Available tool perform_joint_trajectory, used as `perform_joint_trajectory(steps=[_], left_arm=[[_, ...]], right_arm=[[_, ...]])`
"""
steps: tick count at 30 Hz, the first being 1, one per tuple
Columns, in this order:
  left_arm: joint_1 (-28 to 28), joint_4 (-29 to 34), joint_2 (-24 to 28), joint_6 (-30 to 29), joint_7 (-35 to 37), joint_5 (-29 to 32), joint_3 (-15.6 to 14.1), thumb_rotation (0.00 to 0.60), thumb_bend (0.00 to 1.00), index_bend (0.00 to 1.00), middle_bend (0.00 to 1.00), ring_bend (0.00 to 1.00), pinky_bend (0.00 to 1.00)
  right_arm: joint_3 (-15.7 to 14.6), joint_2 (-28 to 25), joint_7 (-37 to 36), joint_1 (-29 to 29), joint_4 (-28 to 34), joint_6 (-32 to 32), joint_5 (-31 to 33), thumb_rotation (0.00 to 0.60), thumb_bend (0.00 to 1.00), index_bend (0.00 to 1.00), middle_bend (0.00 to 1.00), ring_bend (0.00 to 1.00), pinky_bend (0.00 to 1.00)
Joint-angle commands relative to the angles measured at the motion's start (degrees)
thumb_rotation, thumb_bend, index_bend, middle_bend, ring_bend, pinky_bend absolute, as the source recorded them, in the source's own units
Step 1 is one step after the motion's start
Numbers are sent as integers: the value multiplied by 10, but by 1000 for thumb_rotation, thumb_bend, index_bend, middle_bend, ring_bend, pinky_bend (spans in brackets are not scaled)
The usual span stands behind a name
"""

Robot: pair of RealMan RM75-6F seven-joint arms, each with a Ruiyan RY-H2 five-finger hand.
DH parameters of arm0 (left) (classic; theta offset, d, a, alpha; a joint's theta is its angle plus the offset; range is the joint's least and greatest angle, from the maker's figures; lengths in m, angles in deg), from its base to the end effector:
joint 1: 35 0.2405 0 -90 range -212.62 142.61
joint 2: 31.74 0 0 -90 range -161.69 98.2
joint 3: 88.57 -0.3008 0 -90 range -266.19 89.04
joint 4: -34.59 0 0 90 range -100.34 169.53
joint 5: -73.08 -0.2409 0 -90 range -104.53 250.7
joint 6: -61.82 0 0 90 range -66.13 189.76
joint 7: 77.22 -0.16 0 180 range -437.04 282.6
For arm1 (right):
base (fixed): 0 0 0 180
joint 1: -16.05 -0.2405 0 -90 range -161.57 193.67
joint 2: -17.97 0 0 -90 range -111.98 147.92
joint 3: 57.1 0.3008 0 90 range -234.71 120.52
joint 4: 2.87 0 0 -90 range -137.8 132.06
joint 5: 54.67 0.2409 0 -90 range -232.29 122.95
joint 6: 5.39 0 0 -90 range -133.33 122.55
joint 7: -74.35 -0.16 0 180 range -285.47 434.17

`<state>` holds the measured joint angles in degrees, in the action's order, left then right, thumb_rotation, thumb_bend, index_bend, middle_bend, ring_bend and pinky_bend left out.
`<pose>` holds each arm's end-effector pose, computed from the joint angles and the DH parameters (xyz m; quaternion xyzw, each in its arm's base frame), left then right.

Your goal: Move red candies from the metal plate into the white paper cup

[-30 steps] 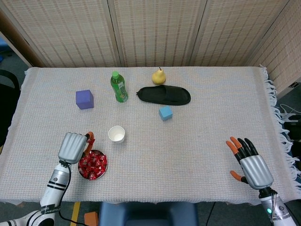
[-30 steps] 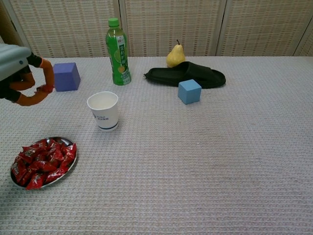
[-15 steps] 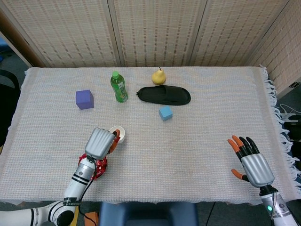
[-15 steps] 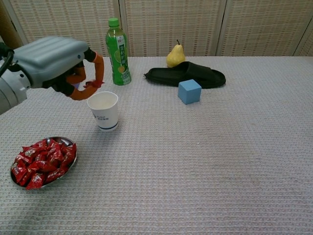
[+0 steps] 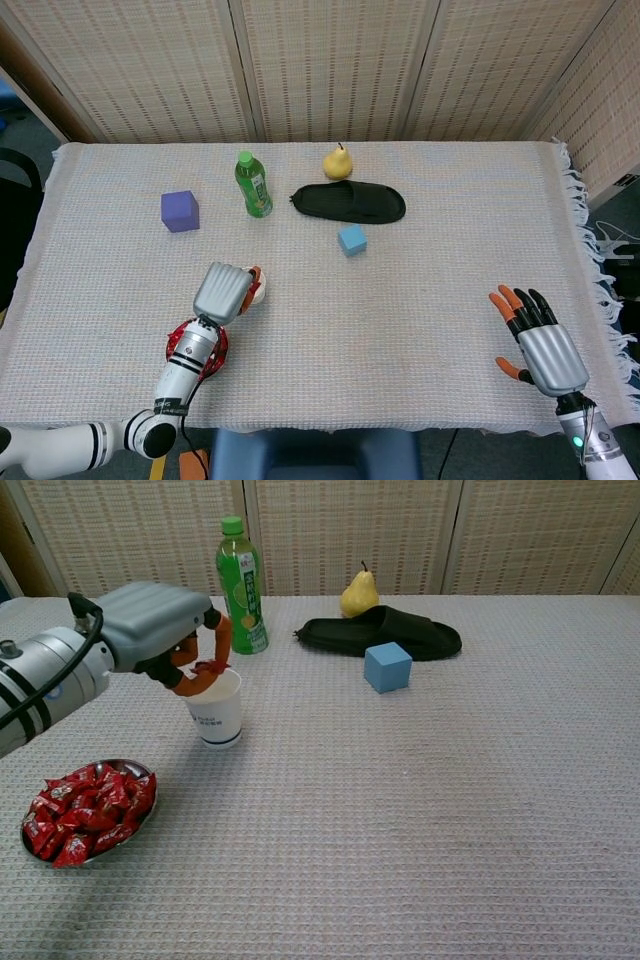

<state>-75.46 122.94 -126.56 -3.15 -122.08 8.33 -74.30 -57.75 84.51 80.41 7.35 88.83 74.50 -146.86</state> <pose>-0.1332 0.3800 -0.0547 -0.7439 -0.2482 -0.3638 0.5027 -0.3432 -0.2086 0.1066 0.6830 -0.3565 0.3588 0.5270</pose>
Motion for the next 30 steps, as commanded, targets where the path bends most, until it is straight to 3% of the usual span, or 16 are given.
perform_joint_trajectory(steps=[1, 6, 13, 18, 25, 30], left_arm=[[-8, -17, -11, 2, 5, 3, -2, 600, 427, 471, 1000, 1000, 1000], [-13, -32, -14, 4, 6, 12, -5, 600, 428, 423, 1000, 1000, 1000], [-14, -21, -3, 6, 11, 19, -15, 600, 428, 211, 1000, 1000, 1000], [-2, 15, 18, -26, 31, -17, -26, 600, 428, 188, 1000, 1000, 1000], [64, 105, 102, -76, 102, -91, -94, 600, 427, 230, 1000, 1000, 1000], [103, 118, 138, -78, 166, -126, -149, 600, 428, 261, 1000, 1000, 1000]], right_arm=[[0, 0, 0, -1, 0, -2, 0, 600, 96, 0, 0, 0, 0], [-1, 0, -1, 0, 0, 1, -3, 600, 96, 0, 0, 0, 0], [-1, 1, 4, 1, 2, 1, 0, 600, 95, 0, 0, 0, 0], [-3, 1, 5, 0, 3, -1, -1, 600, 96, 0, 0, 0, 0], [-7, -1, 3, 3, 4, 6, -12, 600, 96, 0, 0, 0, 0], [-11, 1, 9, 4, 7, 11, -21, 600, 96, 0, 0, 0, 0]])
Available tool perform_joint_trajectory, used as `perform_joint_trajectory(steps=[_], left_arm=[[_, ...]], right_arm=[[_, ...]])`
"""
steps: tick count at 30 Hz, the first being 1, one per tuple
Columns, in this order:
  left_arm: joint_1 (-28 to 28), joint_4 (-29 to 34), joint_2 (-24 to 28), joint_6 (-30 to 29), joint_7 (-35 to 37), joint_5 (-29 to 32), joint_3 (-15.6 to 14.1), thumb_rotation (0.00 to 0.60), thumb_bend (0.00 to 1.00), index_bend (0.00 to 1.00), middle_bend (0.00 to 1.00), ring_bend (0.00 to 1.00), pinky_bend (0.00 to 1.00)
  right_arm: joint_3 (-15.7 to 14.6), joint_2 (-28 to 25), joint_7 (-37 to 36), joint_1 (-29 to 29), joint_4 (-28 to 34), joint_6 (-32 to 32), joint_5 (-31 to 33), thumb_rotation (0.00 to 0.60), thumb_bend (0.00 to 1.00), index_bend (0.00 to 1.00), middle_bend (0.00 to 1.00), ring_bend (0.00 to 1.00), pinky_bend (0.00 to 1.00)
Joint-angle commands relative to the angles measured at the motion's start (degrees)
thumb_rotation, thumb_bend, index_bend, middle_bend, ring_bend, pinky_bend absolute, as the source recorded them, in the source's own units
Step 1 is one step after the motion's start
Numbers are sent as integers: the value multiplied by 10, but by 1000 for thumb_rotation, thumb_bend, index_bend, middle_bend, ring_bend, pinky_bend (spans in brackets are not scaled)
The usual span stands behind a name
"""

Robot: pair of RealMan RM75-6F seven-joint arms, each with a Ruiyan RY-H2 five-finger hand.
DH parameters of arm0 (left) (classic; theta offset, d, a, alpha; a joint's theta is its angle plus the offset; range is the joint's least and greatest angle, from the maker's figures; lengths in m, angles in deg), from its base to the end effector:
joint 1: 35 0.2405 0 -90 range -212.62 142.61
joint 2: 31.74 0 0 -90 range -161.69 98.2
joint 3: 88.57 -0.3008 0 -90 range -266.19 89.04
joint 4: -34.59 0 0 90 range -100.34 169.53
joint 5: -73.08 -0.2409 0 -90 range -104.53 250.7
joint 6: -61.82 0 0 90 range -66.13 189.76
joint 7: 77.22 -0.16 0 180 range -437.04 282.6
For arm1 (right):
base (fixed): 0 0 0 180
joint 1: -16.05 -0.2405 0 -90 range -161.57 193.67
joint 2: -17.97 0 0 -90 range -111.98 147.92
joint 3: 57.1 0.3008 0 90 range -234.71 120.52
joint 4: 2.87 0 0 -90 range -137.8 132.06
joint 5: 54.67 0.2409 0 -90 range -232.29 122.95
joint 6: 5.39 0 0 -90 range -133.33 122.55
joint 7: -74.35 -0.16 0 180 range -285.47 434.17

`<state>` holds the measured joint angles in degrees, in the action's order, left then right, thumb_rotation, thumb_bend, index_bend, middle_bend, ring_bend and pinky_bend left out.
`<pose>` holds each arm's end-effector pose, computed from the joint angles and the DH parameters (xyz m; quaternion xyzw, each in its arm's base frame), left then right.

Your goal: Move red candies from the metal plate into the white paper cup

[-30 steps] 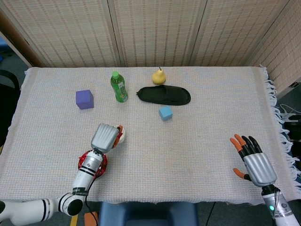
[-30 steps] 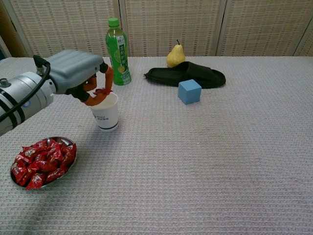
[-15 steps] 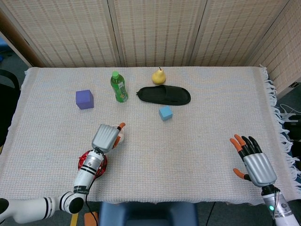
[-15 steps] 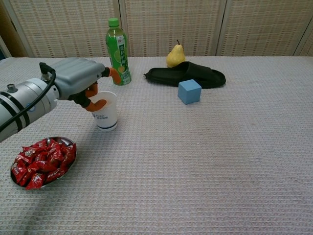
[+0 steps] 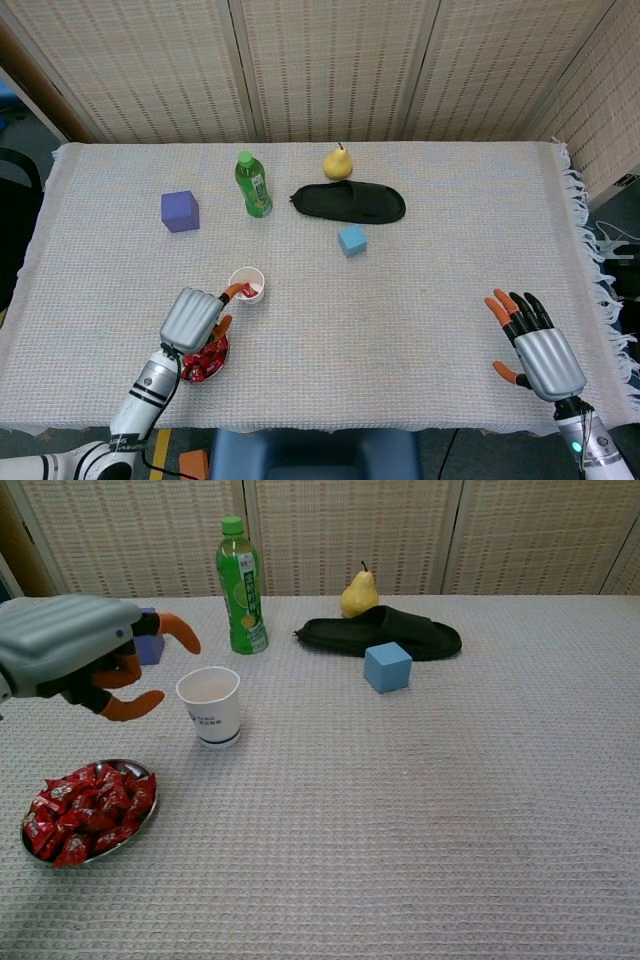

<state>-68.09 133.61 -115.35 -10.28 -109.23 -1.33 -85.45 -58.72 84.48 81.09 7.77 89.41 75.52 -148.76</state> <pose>-0.1841 0.3138 -0.0093 -0.7422 -0.2890 -0.3903 0.4619 -0.3380 -0.2008 0.1042 0.6908 -0.3493 0.3627 0.5190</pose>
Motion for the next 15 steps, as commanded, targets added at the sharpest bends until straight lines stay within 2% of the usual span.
perform_joint_trajectory(steps=[1, 6, 15], left_arm=[[33, 8, 26, -6, 43, -35, -45, 600, 426, 263, 1000, 1000, 1000], [50, -18, 11, 5, 38, -42, -68, 600, 423, 254, 1000, 1000, 1000], [70, -64, -2, 26, 34, -11, -71, 600, 427, 210, 1000, 1000, 1000]], right_arm=[[-2, 2, 3, 0, 2, 0, -4, 600, 96, 0, 0, 0, 0], [-6, 5, 7, -5, 2, -8, -11, 600, 96, 0, 0, 0, 0], [-7, 6, 7, -8, -1, -15, -12, 600, 95, 0, 0, 0, 0]])
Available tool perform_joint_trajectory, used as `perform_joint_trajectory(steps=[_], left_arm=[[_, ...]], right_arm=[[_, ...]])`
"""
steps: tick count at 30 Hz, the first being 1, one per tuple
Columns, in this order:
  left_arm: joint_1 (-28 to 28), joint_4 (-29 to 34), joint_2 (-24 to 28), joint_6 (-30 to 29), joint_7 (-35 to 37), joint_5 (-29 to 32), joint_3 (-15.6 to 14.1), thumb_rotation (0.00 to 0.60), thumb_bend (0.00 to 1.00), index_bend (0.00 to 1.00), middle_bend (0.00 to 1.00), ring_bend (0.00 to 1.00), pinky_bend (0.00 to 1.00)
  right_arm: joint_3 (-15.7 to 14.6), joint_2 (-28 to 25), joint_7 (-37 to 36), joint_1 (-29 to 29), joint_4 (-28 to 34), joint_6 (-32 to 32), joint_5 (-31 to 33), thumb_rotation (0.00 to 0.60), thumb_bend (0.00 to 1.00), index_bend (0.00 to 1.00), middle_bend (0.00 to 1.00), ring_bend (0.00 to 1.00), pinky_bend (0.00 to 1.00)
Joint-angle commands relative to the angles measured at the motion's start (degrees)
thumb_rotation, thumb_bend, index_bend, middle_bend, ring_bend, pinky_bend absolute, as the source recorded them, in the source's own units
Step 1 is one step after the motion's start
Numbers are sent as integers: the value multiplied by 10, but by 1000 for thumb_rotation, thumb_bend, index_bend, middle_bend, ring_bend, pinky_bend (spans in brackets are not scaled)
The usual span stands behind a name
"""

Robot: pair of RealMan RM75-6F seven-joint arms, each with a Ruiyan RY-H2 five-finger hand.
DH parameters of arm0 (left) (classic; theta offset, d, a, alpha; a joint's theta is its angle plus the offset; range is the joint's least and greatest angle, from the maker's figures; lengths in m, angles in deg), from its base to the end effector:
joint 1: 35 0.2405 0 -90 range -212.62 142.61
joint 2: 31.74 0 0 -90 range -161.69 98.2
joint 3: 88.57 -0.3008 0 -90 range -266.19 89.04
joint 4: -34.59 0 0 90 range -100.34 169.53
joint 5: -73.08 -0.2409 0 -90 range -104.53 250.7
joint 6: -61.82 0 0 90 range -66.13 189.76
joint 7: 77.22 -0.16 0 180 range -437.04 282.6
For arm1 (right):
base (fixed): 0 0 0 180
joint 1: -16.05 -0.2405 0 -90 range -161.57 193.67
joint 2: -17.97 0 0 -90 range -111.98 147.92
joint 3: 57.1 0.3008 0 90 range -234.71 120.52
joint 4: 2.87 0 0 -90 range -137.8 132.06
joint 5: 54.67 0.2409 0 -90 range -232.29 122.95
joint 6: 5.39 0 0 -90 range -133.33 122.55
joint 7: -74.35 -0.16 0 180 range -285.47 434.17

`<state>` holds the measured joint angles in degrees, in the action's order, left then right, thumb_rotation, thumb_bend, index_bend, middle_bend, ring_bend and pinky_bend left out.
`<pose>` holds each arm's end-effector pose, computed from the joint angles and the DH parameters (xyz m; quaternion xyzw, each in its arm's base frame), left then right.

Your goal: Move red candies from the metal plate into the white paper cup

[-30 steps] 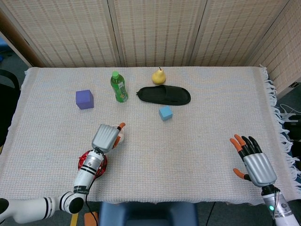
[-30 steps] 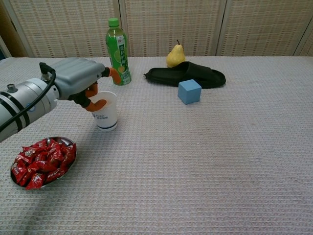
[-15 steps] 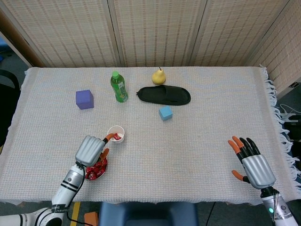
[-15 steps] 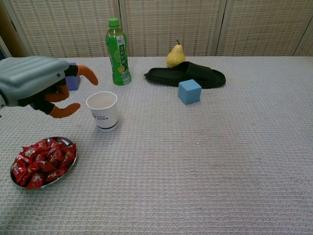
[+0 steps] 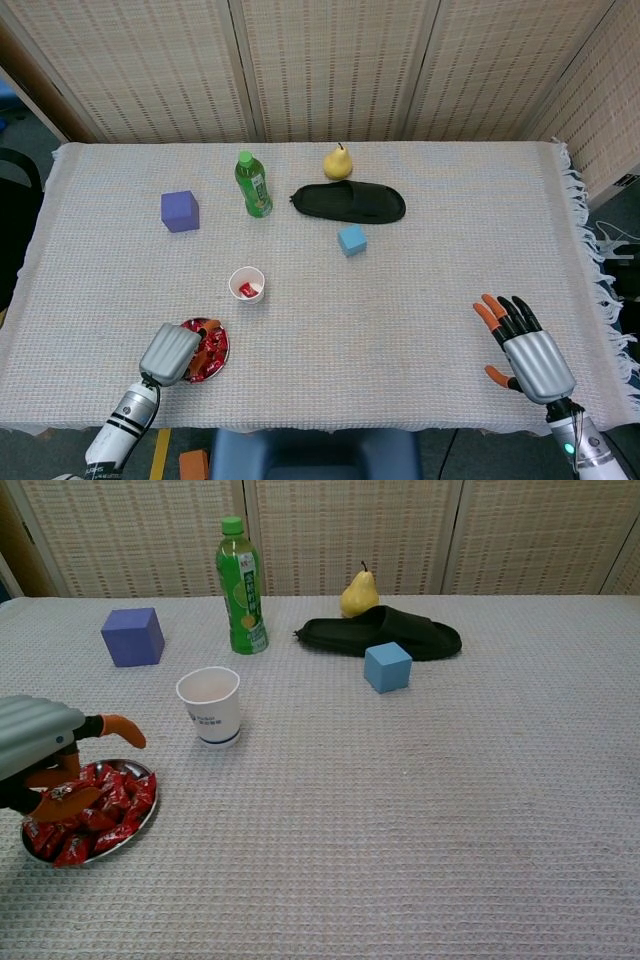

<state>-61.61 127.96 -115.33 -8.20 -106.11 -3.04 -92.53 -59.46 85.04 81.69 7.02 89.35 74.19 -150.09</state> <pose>-0.2584 0.2694 -0.0285 -0.7676 -0.3261 -0.3074 0.4583 -0.3337 -0.2003 0.0943 0.7069 -0.3461 0.3586 0.5019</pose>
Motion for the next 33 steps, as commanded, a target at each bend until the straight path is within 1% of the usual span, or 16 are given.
perform_joint_trajectory(steps=[1, 6, 16, 21, 26, 33], left_arm=[[6, -10, -3, 8, 4, 8, 0, 600, 427, 206, 1000, 1000, 1000], [6, -24, -8, 31, 4, 23, 3, 600, 428, 186, 1000, 1000, 1000], [8, -50, -35, 40, -25, 30, 11, 600, 427, 186, 1000, 1000, 1000], [8, -61, -46, 45, -37, 37, 16, 600, 427, 246, 1000, 1000, 1000], [7, -63, -45, 51, -40, 42, 21, 600, 425, 308, 1000, 1000, 1000], [7, -64, -45, 53, -32, 35, 23, 600, 427, 363, 1000, 1000, 1000]], right_arm=[[0, 1, 1, -1, 0, -2, 2, 600, 96, 0, 0, 0, 0], [0, 2, 4, -1, 1, -4, 2, 600, 96, 0, 0, 0, 0], [-3, 0, 6, -1, 3, -4, 0, 600, 96, 0, 0, 0, 0], [-2, -1, 4, -1, 3, -3, 0, 600, 96, 0, 0, 0, 0], [-2, -1, 4, -2, 2, -4, 2, 600, 96, 0, 0, 0, 0], [-1, 0, 5, -2, 3, -6, 5, 600, 96, 0, 0, 0, 0]])
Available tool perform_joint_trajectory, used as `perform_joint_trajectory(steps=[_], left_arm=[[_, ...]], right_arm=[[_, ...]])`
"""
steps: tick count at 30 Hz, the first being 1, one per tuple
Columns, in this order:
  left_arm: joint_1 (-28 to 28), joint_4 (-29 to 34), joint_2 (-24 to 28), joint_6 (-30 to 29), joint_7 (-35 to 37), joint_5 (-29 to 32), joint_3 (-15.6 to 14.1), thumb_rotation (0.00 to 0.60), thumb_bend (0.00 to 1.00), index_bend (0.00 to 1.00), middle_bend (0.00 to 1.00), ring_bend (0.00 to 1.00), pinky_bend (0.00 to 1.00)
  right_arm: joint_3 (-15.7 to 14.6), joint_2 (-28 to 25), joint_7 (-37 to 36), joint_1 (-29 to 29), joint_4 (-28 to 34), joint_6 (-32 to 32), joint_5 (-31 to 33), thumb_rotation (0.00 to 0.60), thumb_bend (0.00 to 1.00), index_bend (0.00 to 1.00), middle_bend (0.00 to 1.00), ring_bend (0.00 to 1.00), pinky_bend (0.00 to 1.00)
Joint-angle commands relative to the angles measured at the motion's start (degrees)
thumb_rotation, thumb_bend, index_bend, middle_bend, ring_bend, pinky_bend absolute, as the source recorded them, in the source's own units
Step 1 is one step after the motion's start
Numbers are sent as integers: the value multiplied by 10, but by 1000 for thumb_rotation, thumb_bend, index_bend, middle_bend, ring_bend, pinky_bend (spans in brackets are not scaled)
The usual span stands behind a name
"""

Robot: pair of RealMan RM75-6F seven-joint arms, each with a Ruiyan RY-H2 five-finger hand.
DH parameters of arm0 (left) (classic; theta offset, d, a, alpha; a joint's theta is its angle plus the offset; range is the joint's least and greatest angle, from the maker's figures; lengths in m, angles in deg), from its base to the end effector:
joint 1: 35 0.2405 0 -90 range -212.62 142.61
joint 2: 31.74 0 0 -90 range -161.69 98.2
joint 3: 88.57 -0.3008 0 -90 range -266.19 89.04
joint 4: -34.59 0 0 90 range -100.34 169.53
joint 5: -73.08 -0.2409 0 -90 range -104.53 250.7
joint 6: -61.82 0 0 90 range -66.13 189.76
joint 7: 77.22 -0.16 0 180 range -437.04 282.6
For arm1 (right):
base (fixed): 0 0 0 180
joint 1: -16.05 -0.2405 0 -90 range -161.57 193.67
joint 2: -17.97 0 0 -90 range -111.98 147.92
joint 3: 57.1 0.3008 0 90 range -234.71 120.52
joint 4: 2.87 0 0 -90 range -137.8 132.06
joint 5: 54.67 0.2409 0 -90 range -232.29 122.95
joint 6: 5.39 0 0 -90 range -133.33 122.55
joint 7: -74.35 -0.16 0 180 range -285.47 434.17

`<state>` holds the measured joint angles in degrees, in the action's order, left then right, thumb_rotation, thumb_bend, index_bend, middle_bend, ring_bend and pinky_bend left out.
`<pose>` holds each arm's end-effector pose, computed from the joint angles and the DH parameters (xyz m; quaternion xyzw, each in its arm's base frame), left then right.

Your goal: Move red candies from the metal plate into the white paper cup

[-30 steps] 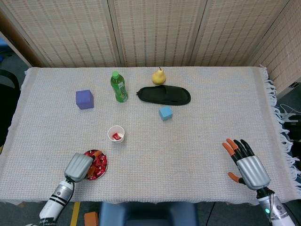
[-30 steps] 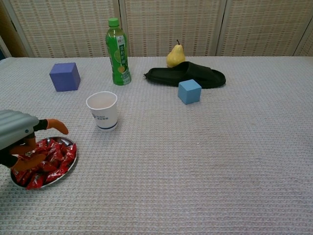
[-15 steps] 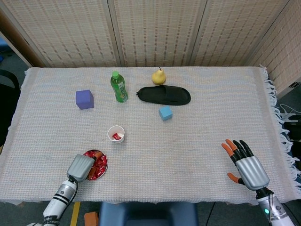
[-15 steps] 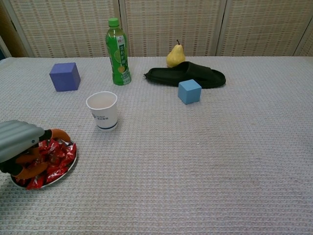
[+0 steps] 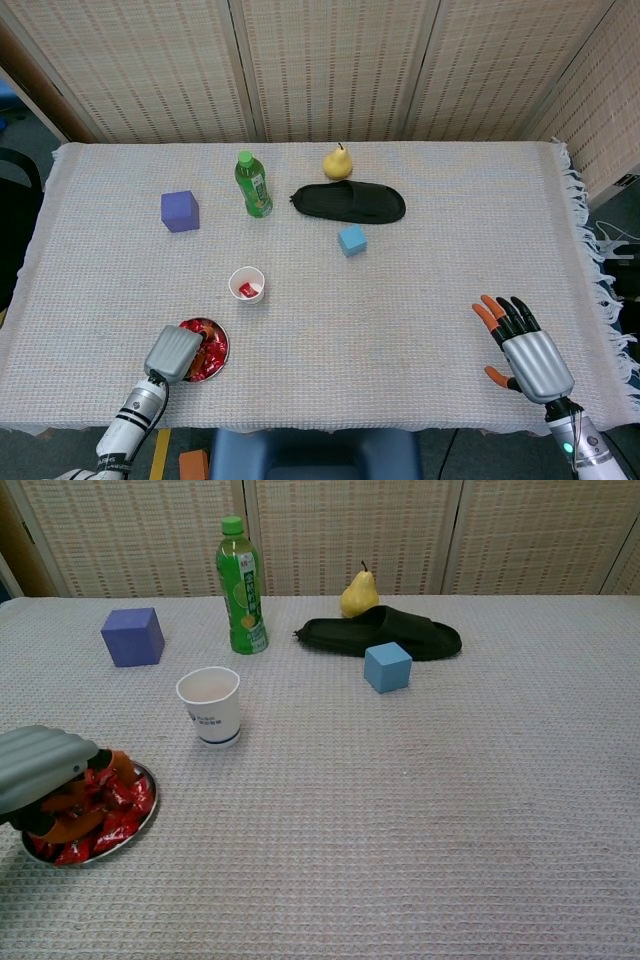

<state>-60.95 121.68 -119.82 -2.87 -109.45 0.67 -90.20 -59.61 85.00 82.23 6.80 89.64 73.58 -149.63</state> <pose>-0.2765 0.2781 -0.0577 -0.7771 -0.3312 -0.2598 0.4678 -0.3338 -0.2007 0.0927 0.7093 -0.3479 0.3529 0.5014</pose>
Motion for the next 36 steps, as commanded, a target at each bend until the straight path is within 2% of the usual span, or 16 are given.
perform_joint_trajectory(steps=[1, 20, 36], left_arm=[[1, -1, 0, 0, 3, -4, 0, 600, 427, 373, 1000, 1000, 1000], [8, 2, 3, -5, 29, -33, -6, 600, 422, 448, 1000, 1000, 1000], [6, -12, -2, 17, 29, -18, 1, 600, 455, 502, 1000, 1000, 1000]], right_arm=[[0, 0, 0, 0, 0, 0, 1, 600, 96, 0, 0, 0, 0], [0, -2, 4, 0, 5, -4, 5, 600, 95, 0, 0, 0, 0], [0, -3, 5, 0, 5, -4, 6, 600, 95, 0, 0, 0, 0]])
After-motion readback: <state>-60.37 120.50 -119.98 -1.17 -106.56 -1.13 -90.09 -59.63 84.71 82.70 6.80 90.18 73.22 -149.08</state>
